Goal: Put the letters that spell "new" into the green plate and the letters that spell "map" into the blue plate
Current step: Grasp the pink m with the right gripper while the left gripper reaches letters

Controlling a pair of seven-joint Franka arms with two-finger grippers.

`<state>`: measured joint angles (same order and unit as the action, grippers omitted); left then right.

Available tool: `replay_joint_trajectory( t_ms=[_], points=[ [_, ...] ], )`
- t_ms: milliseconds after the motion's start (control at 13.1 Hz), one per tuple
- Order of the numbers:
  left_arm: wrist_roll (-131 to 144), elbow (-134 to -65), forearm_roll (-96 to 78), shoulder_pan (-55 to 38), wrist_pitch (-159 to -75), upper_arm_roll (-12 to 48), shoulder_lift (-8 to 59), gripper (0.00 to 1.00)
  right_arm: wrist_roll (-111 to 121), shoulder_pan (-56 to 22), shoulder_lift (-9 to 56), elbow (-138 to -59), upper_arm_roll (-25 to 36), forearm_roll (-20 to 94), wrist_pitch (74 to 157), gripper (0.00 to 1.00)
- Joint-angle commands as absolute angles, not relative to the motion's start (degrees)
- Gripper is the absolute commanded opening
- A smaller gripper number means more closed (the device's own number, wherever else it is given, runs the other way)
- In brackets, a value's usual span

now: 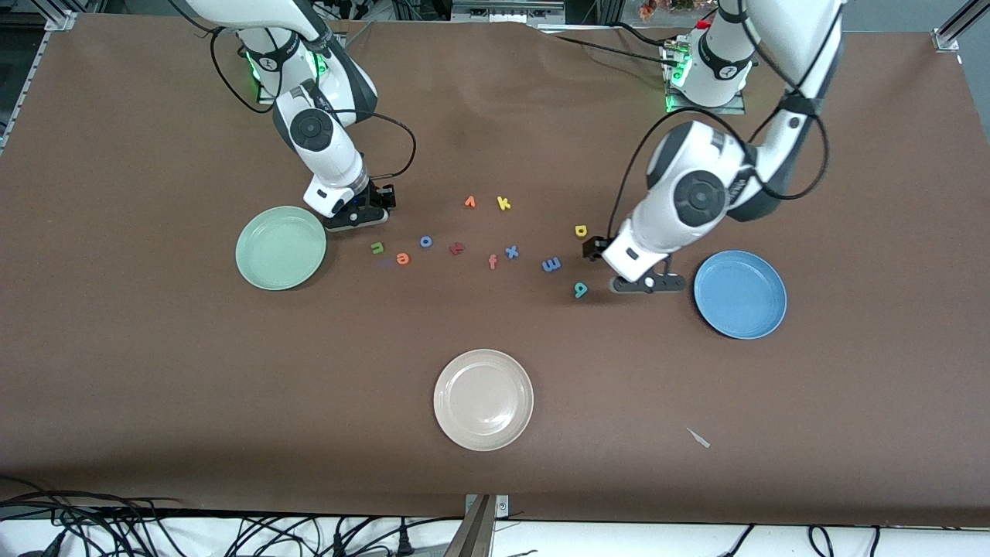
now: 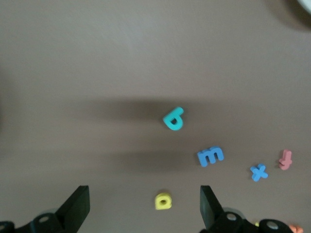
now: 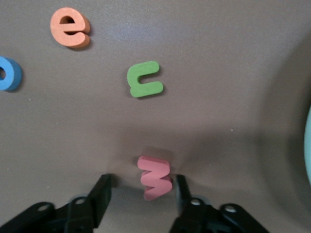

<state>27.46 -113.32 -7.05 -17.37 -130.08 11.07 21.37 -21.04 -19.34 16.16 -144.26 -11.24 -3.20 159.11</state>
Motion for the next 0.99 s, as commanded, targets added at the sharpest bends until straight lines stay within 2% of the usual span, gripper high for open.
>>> replay_joint_trajectory(
  t_ms=[0, 153, 229, 382, 535, 765, 918],
  points=[
    [29.7, -120.92, -7.73, -20.03, -138.66, 11.16, 20.04, 1.0, -20.48, -19.34, 16.08, -144.05, -11.08, -6.23, 159.78, 0.5],
    [29.79, -126.01, -7.73, -22.4, -146.74, 11.16, 20.39, 1.0, -20.48, -19.34, 16.0, -144.05, -10.99, -6.5, 159.7, 0.23],
    [29.97, -127.43, -7.65, -23.8, -149.13, 11.08, 21.26, 1.0, -20.3, -19.34, 15.74, -143.97, -10.99, -6.5, 159.61, 0.13],
    [32.33, -127.27, -5.99, -25.92, -149.24, 10.99, 23.11, 0.98, -20.13, -19.34, 13.46, -143.61, -10.81, -6.5, 158.04, 0.1],
    [34.7, -127.27, -2.21, -26.02, -149.24, 10.99, 24.25, 0.96, -17.16, -19.25, 9.07, -141.69, -8.1, -6.5, 150.25, 0.11],
    [35.16, -127.27, -0.35, -26.02, -148.28, 10.99, 25.13, 0.82, -1.64, -19.25, 6.59, -135.81, 1.19, -6.24, 136.18, 0.11],
    [35.16, -126.83, 0.26, -26.02, -146.52, 10.9, 25.05, 0.72, 9.26, -19.25, 7.46, -135.88, 7.88, -5.63, 135.44, 0.11]
  ],
)
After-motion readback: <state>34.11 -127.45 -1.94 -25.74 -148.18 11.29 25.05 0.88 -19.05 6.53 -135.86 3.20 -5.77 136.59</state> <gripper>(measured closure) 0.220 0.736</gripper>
